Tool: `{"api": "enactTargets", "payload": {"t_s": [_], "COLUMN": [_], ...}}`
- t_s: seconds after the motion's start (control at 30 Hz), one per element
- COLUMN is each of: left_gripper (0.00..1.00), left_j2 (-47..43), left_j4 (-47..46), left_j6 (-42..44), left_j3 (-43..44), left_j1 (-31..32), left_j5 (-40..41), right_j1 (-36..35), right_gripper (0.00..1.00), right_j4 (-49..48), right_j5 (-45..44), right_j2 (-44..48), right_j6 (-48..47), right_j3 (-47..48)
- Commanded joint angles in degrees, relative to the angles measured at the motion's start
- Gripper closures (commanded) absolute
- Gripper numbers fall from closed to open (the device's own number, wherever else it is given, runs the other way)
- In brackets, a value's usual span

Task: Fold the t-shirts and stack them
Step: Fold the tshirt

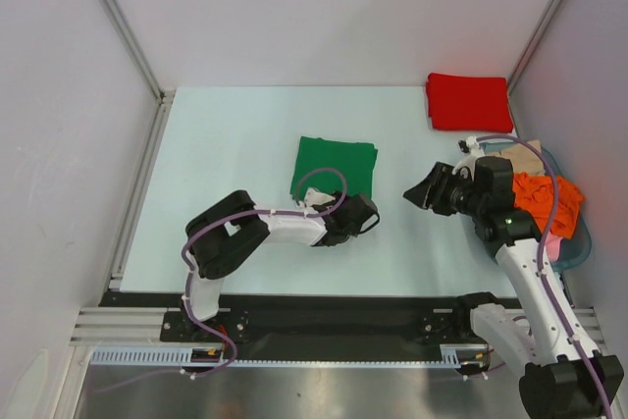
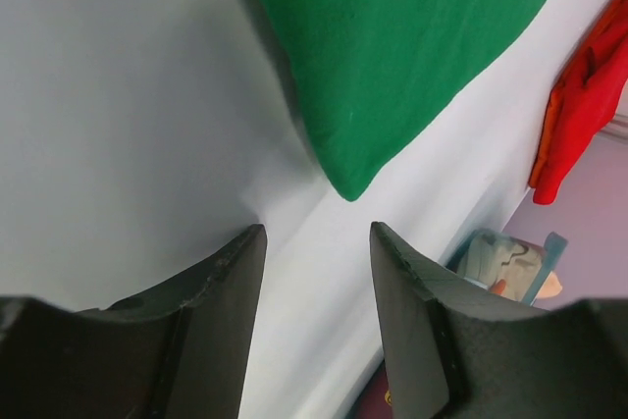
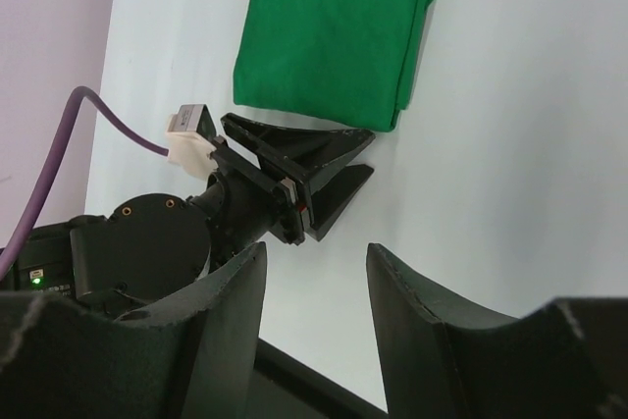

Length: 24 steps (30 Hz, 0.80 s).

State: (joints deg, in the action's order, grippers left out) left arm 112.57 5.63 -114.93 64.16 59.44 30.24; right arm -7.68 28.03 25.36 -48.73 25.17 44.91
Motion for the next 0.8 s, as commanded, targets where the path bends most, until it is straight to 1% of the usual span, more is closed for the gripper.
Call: {"api": "enactTargets", "payload": {"t_s": [0.0,0.13,0.27,0.33,0.37,0.43,0.53,0.57,0.6,0.63,0.77], "left_gripper": [0.45,0.46,0.46,0.46,0.46,0.47,0.48,0.50,0.53,0.55,0.55], "left_j2": [4.2,4.5,4.9,6.1,6.5,7.3,7.7,8.1,8.2,8.4,9.4], "left_j4": [10.5,10.8,12.4,13.0,16.1,19.0,21.3,21.7,21.7,23.4,26.4], "left_j6": [-14.3,-17.7,-18.9,-20.4,-20.8,-21.4,-23.3,-24.2,-25.4,-26.0,-27.3], "left_j3": [-1.6,-1.8,-1.0,0.8,1.9,4.0,5.5,5.7,5.7,6.5,8.7], "left_j1": [-1.0,-1.8,-2.9,-3.2,-3.2,-3.2,-3.2,-3.3,-3.4,-3.5,-3.5], "left_j5": [0.1,0.1,0.3,-0.1,-0.4,-0.3,-1.1,-2.0,-2.3,-2.3,-2.6], "right_j1": [0.6,0.7,0.8,0.8,0.8,0.9,1.0,1.1,1.1,1.2,2.0], "right_gripper": [0.49,0.49,0.49,0.48,0.48,0.49,0.48,0.48,0.48,0.49,0.49], "right_j4": [0.9,0.4,0.3,0.2,0.0,-0.1,0.1,0.1,0.2,0.3,0.9], "right_j5": [1.4,1.7,1.9,2.1,2.1,2.2,2.3,2.4,2.4,2.4,2.7], "right_j2": [0.6,0.7,0.4,0.4,0.2,0.0,0.1,0.2,0.3,0.3,0.7], "right_j6": [-1.5,-1.3,-1.4,-1.2,-1.1,-1.1,-1.2,-1.2,-1.1,-1.2,-1.4], "right_j3": [2.9,2.4,2.1,2.0,2.0,2.3,2.6,2.8,2.8,3.0,3.4]}}
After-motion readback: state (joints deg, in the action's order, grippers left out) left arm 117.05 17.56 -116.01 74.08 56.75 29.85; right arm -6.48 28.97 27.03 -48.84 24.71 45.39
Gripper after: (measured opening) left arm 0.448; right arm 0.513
